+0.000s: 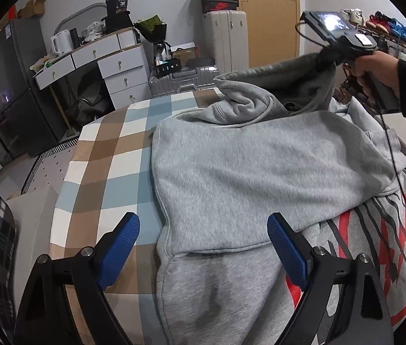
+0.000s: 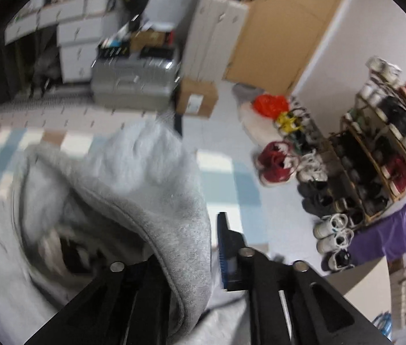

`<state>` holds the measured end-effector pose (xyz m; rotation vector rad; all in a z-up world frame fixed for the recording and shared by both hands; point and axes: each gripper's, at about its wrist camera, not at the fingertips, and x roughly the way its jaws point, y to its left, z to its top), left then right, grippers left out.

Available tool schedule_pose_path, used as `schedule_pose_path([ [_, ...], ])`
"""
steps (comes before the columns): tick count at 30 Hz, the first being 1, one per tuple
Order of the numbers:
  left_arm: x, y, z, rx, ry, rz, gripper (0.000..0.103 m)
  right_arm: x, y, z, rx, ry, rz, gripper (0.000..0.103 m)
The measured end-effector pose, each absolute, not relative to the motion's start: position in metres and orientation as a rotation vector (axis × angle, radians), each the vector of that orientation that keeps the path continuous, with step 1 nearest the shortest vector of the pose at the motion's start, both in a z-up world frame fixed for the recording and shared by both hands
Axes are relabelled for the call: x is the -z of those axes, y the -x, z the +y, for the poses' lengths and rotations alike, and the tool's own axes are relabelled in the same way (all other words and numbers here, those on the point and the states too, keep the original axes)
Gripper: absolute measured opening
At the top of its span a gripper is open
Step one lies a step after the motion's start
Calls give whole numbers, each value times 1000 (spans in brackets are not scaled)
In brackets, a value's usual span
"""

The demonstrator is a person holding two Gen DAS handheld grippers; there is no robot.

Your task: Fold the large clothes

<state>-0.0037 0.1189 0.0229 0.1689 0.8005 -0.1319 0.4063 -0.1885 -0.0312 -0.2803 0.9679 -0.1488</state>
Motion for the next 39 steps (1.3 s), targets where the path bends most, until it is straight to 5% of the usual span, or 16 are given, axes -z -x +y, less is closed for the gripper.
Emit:
schedule_pose_path([
  [1, -22, 3, 118, 137, -173, 804, 88, 42, -407, -185, 124, 322, 1017, 29],
  [2, -20, 2, 116, 137, -178, 808, 88, 49, -409, -181, 114, 356, 1055, 55],
  [3, -20, 2, 115, 137, -181, 811, 88, 54, -411, -179, 104, 401, 1082, 70],
  [8, -18, 1, 111, 157, -179, 830, 88, 63, -395, -130, 28, 694, 975, 93],
  [13, -16, 1, 107, 170, -182, 840, 88, 80, -407, -76, 16, 881, 920, 93],
  [16, -14, 2, 104, 181, -198, 844, 88, 92, -432, -62, 54, 894, 934, 92],
  [17, -14, 3, 104, 181, -210, 843, 88, 95, -441, -60, 54, 888, 946, 82],
  [19, -12, 2, 106, 171, -230, 843, 88, 94, -455, -67, 42, 836, 960, 51],
  [21, -10, 0, 109, 170, -226, 854, 88, 87, -465, -78, 26, 729, 1002, 8],
  [39, -5, -6, 111, 101, -224, 866, 88, -125, -355, -68, 223, 691, 255, 7],
])
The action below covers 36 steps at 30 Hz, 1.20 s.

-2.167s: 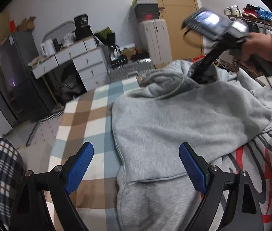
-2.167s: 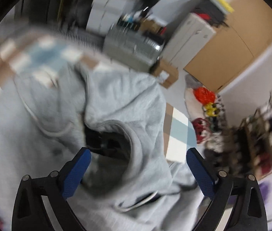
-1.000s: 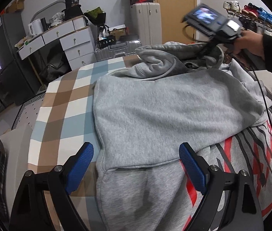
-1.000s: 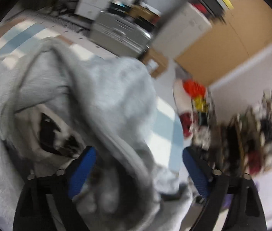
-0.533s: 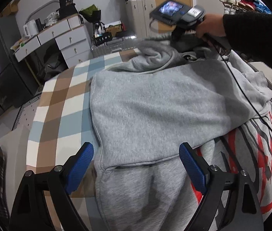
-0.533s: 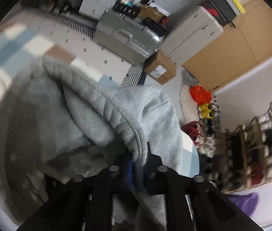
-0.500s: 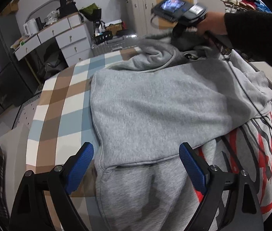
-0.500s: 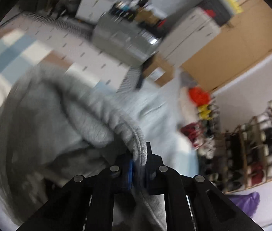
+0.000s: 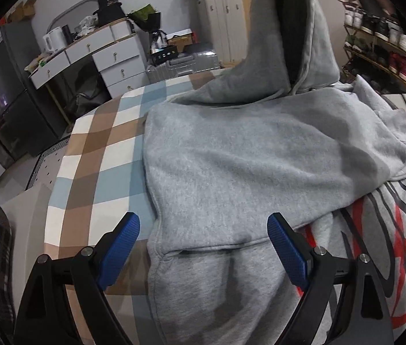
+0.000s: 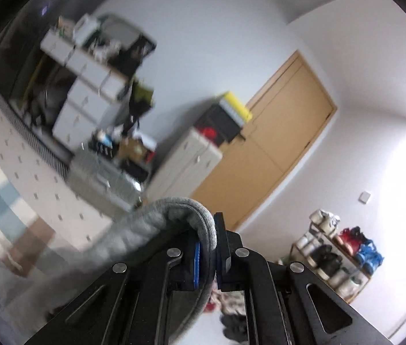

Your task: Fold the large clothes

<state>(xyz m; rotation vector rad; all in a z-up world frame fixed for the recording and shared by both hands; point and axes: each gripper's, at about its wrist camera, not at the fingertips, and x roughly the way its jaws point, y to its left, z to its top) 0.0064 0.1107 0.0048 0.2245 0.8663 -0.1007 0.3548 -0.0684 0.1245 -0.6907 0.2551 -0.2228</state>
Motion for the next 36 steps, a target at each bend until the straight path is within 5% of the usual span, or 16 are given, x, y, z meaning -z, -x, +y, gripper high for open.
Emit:
schedule_pose_path([
  [12, -17, -11, 137, 54, -51, 844, 88, -119, -147, -75, -132, 517, 139, 7],
  [21, -20, -11, 151, 35, 40, 828, 88, 38, -79, -74, -376, 312, 613, 7],
  [28, -17, -8, 146, 57, 13, 829, 88, 80, -85, -86, -376, 254, 833, 14],
  [31, -17, -7, 145, 69, 10, 839, 88, 75, -87, -103, -412, 157, 875, 31],
  [32, -17, -6, 145, 73, 9, 842, 88, 69, -81, -108, -445, 109, 876, 47],
  [36, -18, -4, 143, 81, 18, 844, 88, 35, -61, -131, -496, 2, 747, 76],
])
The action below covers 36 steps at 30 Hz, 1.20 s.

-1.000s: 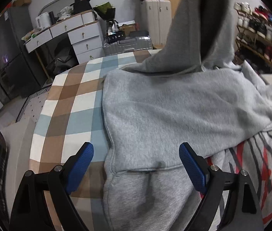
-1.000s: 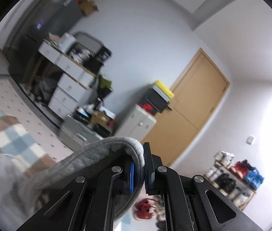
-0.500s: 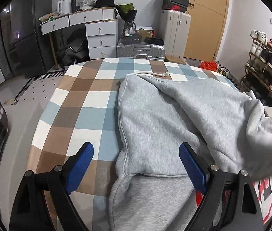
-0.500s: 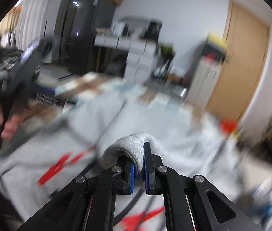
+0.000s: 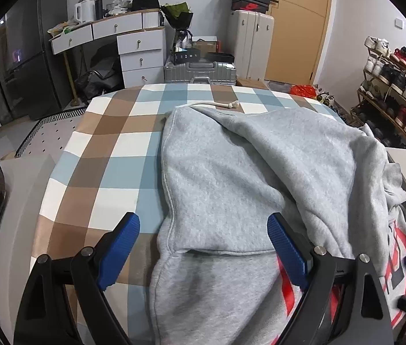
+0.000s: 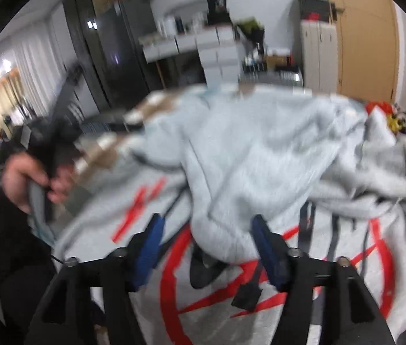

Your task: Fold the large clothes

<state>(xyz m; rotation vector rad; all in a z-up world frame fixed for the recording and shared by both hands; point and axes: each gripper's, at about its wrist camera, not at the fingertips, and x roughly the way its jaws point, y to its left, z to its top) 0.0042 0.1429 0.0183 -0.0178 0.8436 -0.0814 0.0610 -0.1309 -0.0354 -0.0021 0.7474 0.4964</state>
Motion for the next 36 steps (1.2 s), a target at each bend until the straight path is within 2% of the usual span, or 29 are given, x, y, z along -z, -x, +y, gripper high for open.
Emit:
schedule_pose_path([
  [3, -20, -4, 140, 87, 24, 841, 88, 7, -70, -141, -386, 3, 643, 93],
  [8, -19, -3, 134, 87, 7, 842, 88, 7, -142, -140, -247, 6, 754, 92],
  [11, -16, -3, 131, 80, -16, 857, 88, 23, -179, -132, -272, 4, 872, 61],
  [13, -15, -4, 130, 83, -22, 862, 88, 42, -199, -122, -233, 11, 950, 57],
  [14, -14, -4, 129, 89, -26, 864, 88, 49, -207, -121, -197, 8, 985, 46],
  [15, -15, -4, 128, 92, -32, 863, 88, 54, -209, -122, -183, -6, 1003, 27],
  [16, -15, -3, 127, 90, -39, 861, 88, 59, -212, -124, -178, -36, 1023, 17],
  [17, -15, -3, 127, 90, -44, 862, 88, 61, -217, -128, -178, -80, 1032, 14],
  [21, -16, -2, 125, 104, -33, 867, 88, 35, -208, -146, -373, -305, 883, 11],
  [24, -19, -1, 123, 111, -23, 854, 88, -5, -191, -147, -501, -343, 720, 10],
  [28, -23, 2, 121, 121, -13, 830, 88, -25, -153, -130, -684, -306, 631, 10],
  [31, -28, 4, 122, 127, 7, 800, 88, -3, -130, -117, -752, -280, 710, 10],
  [36, -39, 8, 126, 137, 60, 724, 88, 69, -115, -104, -759, -307, 934, 11],
])
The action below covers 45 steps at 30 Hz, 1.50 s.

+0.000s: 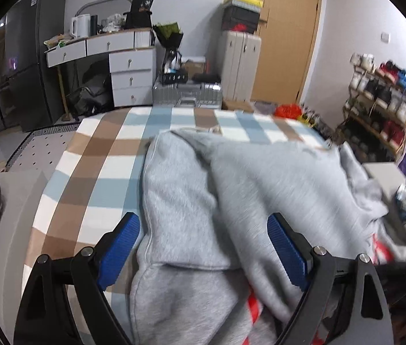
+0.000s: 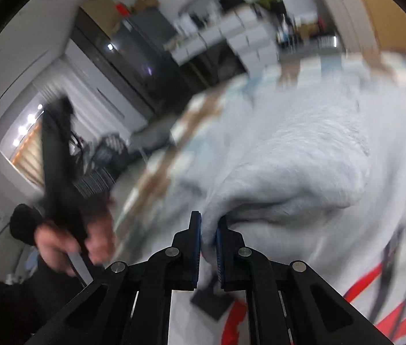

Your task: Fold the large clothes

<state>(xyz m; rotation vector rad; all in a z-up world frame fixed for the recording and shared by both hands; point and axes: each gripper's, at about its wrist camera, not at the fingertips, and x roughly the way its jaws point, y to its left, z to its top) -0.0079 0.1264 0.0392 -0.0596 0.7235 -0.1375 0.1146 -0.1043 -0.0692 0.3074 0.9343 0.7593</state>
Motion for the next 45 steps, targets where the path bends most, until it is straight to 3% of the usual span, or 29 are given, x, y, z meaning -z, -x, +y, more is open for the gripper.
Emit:
schedule_pose_path([
  [5, -36, 6, 120, 162, 45, 716, 88, 90, -109, -114, -702, -369, 1017, 22],
  [7, -34, 5, 113, 196, 34, 719, 88, 81, -101, -122, -717, -378, 1013, 36],
  [9, -36, 7, 106, 239, 28, 711, 88, 68, -90, -142, -655, -384, 954, 62],
  [13, -40, 12, 81, 366, 13, 692, 88, 50, -97, -177, -538, -418, 869, 66],
  [17, -29, 9, 39, 582, -6, 784, 88, 37, -88, -210, -278, -363, 775, 78],
  [25, 19, 5, -28, 457, -375, 836, 87, 28, -82, -222, -169, -231, 731, 79],
  [27, 19, 5, -26, 508, -313, 857, 80, 30, -81, -219, -162, -207, 732, 79],
  [28, 17, 4, -23, 516, -282, 865, 61, 30, -81, -218, -157, -189, 731, 79],
  [29, 15, 3, -20, 519, -261, 877, 33, 33, -83, -216, -158, -179, 734, 80],
  [30, 15, 1, -16, 535, -239, 898, 25, 35, -83, -214, -158, -164, 740, 80],
  [34, 8, 2, 4, 641, -121, 912, 25, 41, -88, -214, -130, -133, 783, 81],
  [37, -19, 8, 37, 599, -54, 846, 29, 32, -94, -223, -139, -147, 777, 82],
  [39, -36, 2, 64, 524, -30, 789, 60, 14, -109, -233, -147, -143, 764, 95],
  [40, -43, -4, 78, 458, -21, 765, 86, 6, -121, -236, -153, -113, 763, 98],
  [41, -48, -15, 96, 389, 5, 747, 94, -1, -133, -239, -153, -68, 761, 103],
  [45, -37, -79, 145, 246, 77, 869, 95, -6, -222, -251, -6, 154, 857, 103],
])
